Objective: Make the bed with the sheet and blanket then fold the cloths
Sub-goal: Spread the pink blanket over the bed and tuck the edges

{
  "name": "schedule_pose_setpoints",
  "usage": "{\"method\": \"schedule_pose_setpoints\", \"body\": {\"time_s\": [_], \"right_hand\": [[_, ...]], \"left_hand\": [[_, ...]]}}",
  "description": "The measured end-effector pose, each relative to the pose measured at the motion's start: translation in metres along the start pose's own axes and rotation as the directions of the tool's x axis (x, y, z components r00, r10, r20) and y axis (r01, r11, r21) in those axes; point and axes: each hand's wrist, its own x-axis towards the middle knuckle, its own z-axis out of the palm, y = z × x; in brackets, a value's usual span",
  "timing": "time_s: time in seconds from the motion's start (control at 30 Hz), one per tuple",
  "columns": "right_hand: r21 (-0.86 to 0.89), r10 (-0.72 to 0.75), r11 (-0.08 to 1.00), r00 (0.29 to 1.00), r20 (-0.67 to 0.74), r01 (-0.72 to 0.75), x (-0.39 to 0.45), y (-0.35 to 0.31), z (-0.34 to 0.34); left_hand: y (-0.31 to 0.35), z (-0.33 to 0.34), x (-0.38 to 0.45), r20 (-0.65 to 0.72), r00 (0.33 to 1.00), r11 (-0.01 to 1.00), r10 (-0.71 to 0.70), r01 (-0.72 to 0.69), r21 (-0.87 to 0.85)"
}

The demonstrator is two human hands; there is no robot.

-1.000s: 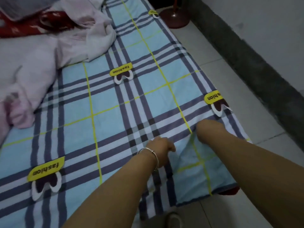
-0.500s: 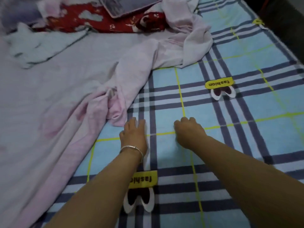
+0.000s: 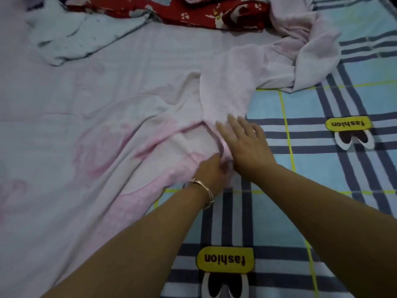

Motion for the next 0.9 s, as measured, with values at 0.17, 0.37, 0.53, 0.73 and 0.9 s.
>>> {"method": "schedule_pose_setpoints", "body": {"time_s": [0.17, 0.37, 0.53, 0.73, 0.9], "right_hand": [[-0.243, -0.269, 0.887, 0.868, 0.418, 0.392, -0.014, 0.030, -0.028], [-0.191, 0.014, 0.944, 0.548, 0.837, 0.268, -0.066, 0.075, -0.036], [-0.084, 0.051, 0.994, 0.369, 0.928, 0.072, -0.106, 0.102, -0.021], [0.040, -0.063, 0.998, 0.525, 0.849, 0.056, -0.124, 0.095, -0.027], [0.565, -0.419, 0.824, 0.631, 0.653, -0.037, -0.133, 0.065, -0.032]], "left_hand": [[0.032, 0.031, -0.023, 0.308, 0.950, 0.843, -0.056, 0.210, -0.495], [0.076, 0.069, -0.051, 0.558, 0.829, 0.999, -0.050, 0.037, 0.034], [0.089, 0.091, -0.062, 0.388, 0.920, 0.984, -0.051, -0.020, 0.175], [0.087, 0.106, -0.087, 0.416, 0.874, 0.935, -0.252, 0.109, 0.337], [0.075, 0.106, -0.120, 0.131, 0.949, 0.931, -0.287, 0.309, -0.196]]}}
